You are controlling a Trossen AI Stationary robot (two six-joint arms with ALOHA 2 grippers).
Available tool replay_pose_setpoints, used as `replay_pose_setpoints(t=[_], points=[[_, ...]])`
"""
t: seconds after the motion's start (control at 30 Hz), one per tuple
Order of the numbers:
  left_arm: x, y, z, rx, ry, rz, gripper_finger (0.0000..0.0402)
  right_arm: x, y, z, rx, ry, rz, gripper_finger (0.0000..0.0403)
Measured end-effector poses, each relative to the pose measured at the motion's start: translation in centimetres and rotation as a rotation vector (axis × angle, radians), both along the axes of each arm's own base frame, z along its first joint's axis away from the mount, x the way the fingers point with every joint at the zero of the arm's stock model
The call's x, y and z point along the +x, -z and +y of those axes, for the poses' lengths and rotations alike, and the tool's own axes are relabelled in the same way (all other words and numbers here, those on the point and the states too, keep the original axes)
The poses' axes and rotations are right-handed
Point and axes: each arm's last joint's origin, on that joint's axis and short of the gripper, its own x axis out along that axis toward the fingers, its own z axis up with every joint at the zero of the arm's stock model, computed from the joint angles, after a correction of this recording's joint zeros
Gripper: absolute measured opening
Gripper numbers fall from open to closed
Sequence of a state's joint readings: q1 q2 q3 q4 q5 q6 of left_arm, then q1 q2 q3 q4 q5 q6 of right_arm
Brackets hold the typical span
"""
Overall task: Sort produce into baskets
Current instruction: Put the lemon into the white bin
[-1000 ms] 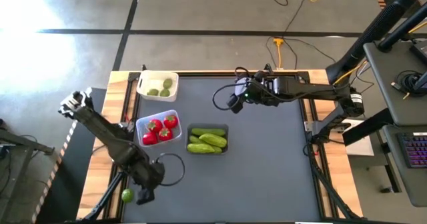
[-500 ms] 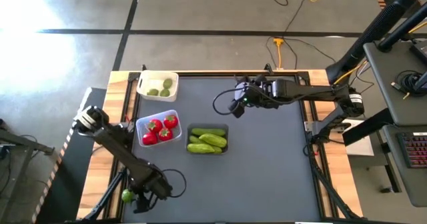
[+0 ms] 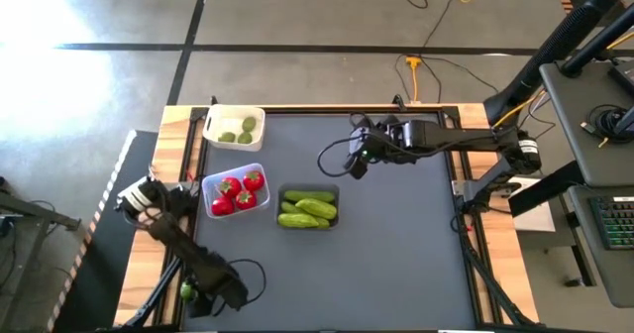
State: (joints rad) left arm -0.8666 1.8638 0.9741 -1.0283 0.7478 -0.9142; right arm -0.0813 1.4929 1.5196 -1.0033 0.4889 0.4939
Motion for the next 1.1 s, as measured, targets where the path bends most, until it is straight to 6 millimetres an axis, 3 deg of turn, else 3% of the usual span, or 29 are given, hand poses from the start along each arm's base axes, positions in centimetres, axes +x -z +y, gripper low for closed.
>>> replay_pose_setpoints(t=[0.23, 0.4, 0.53, 0.67, 0.9, 1.0, 1.1], points=[[-1.4, 0.2, -1.0, 0.075, 0.053, -0.018, 0.0301, -0.3, 0.5, 1.1, 0.007, -0.008, 0.036, 0.0352], [-1.1, 0.1, -1.2, 0.082, 0.051, -0.039, 0.0234, -0.3, 1.0, 1.3, 0.001, -0.022, 0.058, 0.0352], [-0.1, -1.1, -1.8, 0.116, 0.043, -0.201, 0.0183, -0.4, 1.2, 1.3, -0.055, -0.012, 0.081, 0.0352], [0.3, -3.7, -1.0, 0.252, 0.026, -0.316, 0.0164, -0.4, 1.2, 1.2, -0.101, -0.06, 0.122, 0.0352], [0.8, -11.3, 2.7, 0.493, 0.033, -0.588, 0.0167, -0.4, 1.1, 1.1, -0.144, -0.068, 0.137, 0.0352], [1.1, -14.3, 5.3, 0.551, -0.027, -0.713, 0.0167, -0.4, 1.1, 1.0, -0.17, -0.065, 0.143, 0.0352], [1.5, -16.9, 9.2, 0.676, -0.134, -0.835, 0.0168, -0.4, 0.9, 1.0, -0.183, -0.087, 0.148, 0.0352]])
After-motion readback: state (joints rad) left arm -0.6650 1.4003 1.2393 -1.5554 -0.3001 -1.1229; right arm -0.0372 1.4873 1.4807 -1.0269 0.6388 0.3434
